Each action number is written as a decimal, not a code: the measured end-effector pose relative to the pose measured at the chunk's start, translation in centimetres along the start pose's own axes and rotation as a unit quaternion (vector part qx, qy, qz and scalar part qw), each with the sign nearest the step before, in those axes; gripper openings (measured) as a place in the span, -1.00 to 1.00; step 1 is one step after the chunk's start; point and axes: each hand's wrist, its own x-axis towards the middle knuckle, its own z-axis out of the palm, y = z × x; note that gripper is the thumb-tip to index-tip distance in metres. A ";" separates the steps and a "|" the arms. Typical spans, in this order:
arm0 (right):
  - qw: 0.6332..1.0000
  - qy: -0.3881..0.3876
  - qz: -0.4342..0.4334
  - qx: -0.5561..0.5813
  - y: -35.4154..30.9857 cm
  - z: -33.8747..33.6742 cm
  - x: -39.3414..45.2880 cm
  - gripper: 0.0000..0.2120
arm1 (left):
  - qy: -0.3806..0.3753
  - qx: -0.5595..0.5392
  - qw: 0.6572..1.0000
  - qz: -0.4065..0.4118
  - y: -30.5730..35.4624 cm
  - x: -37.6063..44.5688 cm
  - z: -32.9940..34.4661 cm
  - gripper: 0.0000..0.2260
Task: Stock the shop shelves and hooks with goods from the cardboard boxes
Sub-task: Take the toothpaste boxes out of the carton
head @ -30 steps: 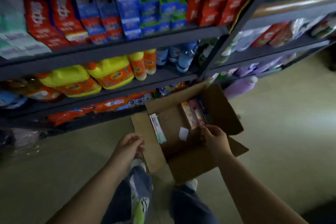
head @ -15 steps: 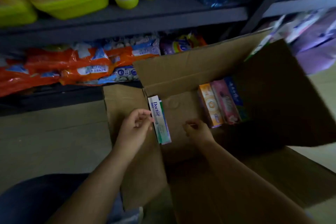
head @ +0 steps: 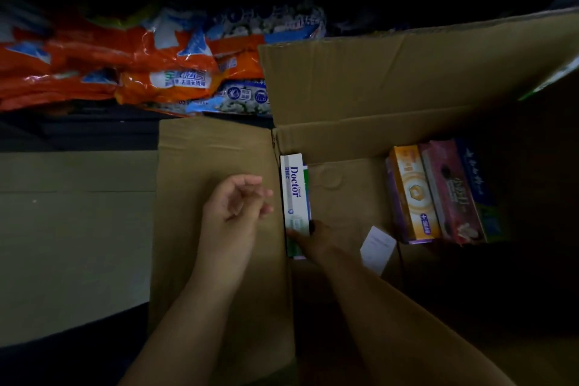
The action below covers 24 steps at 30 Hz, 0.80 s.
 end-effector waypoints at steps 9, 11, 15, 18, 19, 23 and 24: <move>0.999 0.033 -0.028 -0.021 0.4 -2.7 -1.3 -0.47 | -0.029 0.023 0.999 -0.005 -0.8 0.3 -0.7 -0.81; 1.000 0.021 -0.017 0.015 0.0 -3.9 -2.5 -0.46 | -0.031 0.027 0.999 -0.015 -0.8 0.4 -1.0 -0.82; 0.995 -0.049 0.010 0.088 -1.6 -7.5 -6.0 -0.45 | -0.019 -0.013 0.999 -0.030 -0.4 0.4 -0.8 -0.83; 0.981 -0.124 0.007 0.147 -3.2 -9.0 -9.7 -0.65 | -0.034 -0.012 0.998 -0.048 0.1 0.3 0.2 -0.84; 0.977 -0.149 -0.004 0.152 -3.7 -9.0 -10.9 -0.66 | -0.050 -0.010 0.997 -0.063 0.1 0.2 0.7 -0.84; 0.967 -0.211 -0.069 0.124 -5.9 -8.0 -14.7 -0.65 | -0.140 0.015 0.979 -0.146 -0.1 -1.0 2.2 -0.68; 0.967 -0.211 -0.087 0.112 -6.2 -7.6 -15.1 -0.64 | -0.151 0.006 0.976 -0.158 0.0 -1.4 2.2 -0.59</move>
